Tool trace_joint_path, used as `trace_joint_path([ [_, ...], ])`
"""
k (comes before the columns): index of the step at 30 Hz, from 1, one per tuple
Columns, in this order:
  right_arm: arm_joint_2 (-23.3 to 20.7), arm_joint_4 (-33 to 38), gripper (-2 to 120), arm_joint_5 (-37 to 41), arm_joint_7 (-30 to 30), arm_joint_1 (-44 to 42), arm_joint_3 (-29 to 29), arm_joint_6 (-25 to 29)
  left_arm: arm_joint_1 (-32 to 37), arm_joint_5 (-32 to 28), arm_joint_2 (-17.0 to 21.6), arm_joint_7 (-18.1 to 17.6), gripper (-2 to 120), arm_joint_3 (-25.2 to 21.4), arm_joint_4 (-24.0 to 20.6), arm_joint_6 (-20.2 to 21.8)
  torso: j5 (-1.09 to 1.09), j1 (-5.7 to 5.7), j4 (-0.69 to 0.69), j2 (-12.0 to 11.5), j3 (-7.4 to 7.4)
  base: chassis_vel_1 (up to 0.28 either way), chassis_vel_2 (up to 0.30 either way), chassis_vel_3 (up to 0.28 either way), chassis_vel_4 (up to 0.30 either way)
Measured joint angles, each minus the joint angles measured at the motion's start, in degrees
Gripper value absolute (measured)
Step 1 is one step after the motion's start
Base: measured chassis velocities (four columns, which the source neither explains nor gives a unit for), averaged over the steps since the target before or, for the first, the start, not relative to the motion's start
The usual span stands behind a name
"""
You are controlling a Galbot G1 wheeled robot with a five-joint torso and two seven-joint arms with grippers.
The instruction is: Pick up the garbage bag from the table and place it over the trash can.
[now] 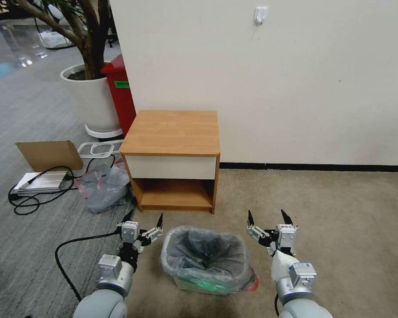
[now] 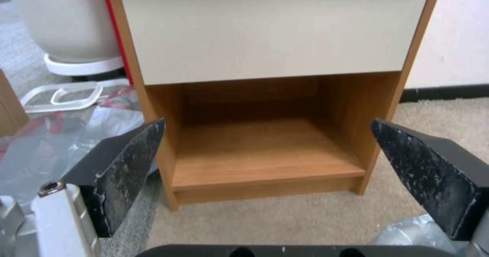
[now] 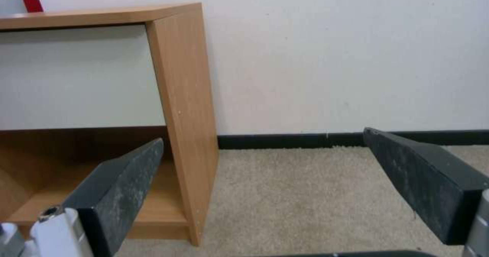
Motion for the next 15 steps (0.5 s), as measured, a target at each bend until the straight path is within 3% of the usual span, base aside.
trace_joint_path([
  [15, -0.05, 0.01, 100, 0.06, -0.05, 0.05, -0.08, -0.11, -0.01, -0.13, -0.01, -0.11, 100, 0.06, -0.03, 0.17, 0.00, 0.00, 0.00, 0.00, 0.00, 0.000, 0.000, 0.000, 0.000],
])
